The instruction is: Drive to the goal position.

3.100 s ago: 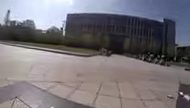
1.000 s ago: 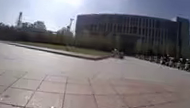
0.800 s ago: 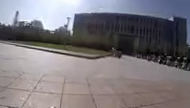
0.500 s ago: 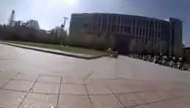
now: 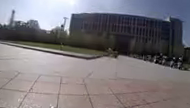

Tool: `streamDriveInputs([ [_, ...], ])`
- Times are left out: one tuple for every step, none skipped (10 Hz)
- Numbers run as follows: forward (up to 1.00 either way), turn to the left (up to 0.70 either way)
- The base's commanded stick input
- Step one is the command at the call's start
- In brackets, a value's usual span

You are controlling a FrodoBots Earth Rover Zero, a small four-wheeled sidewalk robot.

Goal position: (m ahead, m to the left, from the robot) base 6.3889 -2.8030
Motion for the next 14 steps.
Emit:
streamDriveInputs([
  [1.00,0.00],
  [1.00,0.00],
  [1.00,0.00],
  [1.00,0.00],
  [1.00,0.00],
  [1.00,0.00],
  [1.00,0.00],
  [1.00,0.00],
  [1.00,0.00],
  [1.00,0.00],
  [1.00,0.00],
  [1.00,0.00],
  [1.00,0.00],
  [1.00,0.00],
])
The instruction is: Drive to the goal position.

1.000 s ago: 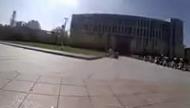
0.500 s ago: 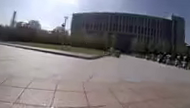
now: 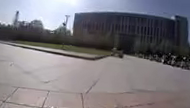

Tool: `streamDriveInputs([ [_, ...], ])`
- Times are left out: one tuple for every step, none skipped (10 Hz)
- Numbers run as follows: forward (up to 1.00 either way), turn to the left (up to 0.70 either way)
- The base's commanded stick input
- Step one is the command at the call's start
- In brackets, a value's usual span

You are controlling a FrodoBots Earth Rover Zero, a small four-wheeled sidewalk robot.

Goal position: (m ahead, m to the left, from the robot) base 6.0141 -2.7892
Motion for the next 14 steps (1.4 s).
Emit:
streamDriveInputs([
  [1.00,0.00],
  [1.00,0.00],
  [1.00,-0.02],
  [1.00,-0.16],
  [1.00,-0.31],
  [1.00,-0.40],
  [1.00,-0.40],
  [1.00,-0.40],
  [1.00,-0.40],
  [1.00,-0.40],
  [1.00,-0.40],
  [0.86,-0.37],
  [0.20,-0.20],
  [0.00,-0.09],
])
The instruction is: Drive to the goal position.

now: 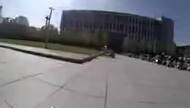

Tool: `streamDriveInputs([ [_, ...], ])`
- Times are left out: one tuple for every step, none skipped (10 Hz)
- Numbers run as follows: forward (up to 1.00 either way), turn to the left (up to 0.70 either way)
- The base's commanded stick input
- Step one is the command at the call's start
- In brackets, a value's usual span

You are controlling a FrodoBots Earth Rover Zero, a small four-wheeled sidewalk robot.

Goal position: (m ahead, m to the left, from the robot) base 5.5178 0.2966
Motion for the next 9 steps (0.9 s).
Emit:
streamDriveInputs([
  [0.00,-0.02],
  [0.00,0.00],
  [0.00,0.00],
  [0.00,0.00],
  [0.00,0.00],
  [0.00,0.00],
  [0.00,0.00],
  [0.35,0.00],
  [0.79,0.00],
])
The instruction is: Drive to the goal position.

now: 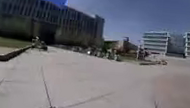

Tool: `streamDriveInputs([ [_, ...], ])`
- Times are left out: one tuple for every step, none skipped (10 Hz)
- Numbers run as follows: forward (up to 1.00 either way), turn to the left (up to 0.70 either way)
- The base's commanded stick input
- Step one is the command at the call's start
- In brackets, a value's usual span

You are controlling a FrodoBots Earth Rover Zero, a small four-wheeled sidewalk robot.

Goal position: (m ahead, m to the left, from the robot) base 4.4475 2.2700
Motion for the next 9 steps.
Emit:
streamDriveInputs([
  [1.00,0.00],
  [1.00,0.00],
  [1.00,0.00],
  [1.00,0.00],
  [1.00,0.00],
  [1.00,0.05],
  [1.00,0.17],
  [1.00,0.29],
  [1.00,0.40],
])
